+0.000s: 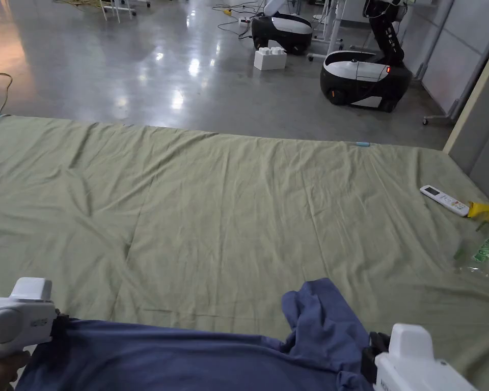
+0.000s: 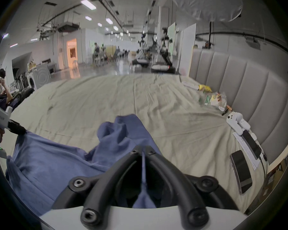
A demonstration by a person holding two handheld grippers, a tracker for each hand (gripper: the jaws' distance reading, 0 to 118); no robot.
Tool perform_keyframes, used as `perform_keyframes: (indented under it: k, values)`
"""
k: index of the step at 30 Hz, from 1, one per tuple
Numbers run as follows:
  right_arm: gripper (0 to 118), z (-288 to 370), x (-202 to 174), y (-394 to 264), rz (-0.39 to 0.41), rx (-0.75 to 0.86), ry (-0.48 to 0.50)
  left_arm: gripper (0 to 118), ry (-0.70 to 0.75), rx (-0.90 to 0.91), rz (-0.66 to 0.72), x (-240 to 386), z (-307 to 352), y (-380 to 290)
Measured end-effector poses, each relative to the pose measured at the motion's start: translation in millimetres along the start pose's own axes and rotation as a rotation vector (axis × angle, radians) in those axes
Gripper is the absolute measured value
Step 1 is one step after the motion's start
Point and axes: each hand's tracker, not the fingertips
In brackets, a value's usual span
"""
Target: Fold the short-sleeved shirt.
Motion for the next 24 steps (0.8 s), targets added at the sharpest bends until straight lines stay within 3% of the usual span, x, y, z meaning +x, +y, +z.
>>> perform_keyframes:
  k: [4, 5, 8, 13, 15, 16, 17, 19, 24]
  values:
    - [65, -54, 18, 25, 0.018, -0.139, 0.068, 6, -0.014, 0.042, 0.017, -1, 22, -9]
    - [72, -71, 19, 31, 0.063, -0.198, 0.06, 6, -0.013, 0.053, 0.019, 3, 30, -12]
    - [75, -110, 17, 37, 0.158, -0.302, 0.068, 6, -0.01, 0.071, 0.002, 11, 47, -20]
    - [78, -151, 11, 30, 0.175, -0.419, 0.085, 6, -0.01, 0.083, 0.008, 16, 59, -30]
    - [75, -157, 13, 29, 0.129, -0.429, 0.095, 6, -0.01, 0.081, 0.034, 15, 58, -32]
    - [63, -152, 12, 31, 0.118, -0.426, 0.085, 6, -0.011, 0.083, 0.038, 16, 59, -33]
    - [47, -149, 12, 33, 0.106, -0.421, 0.081, 6, -0.009, 0.086, 0.04, 17, 60, -34]
    - [2, -144, 11, 34, 0.105, -0.39, 0.092, 6, -0.009, 0.084, 0.035, 16, 57, -33]
    - [2, -137, 9, 29, 0.124, -0.355, 0.086, 6, -0.007, 0.089, 0.037, 17, 60, -32]
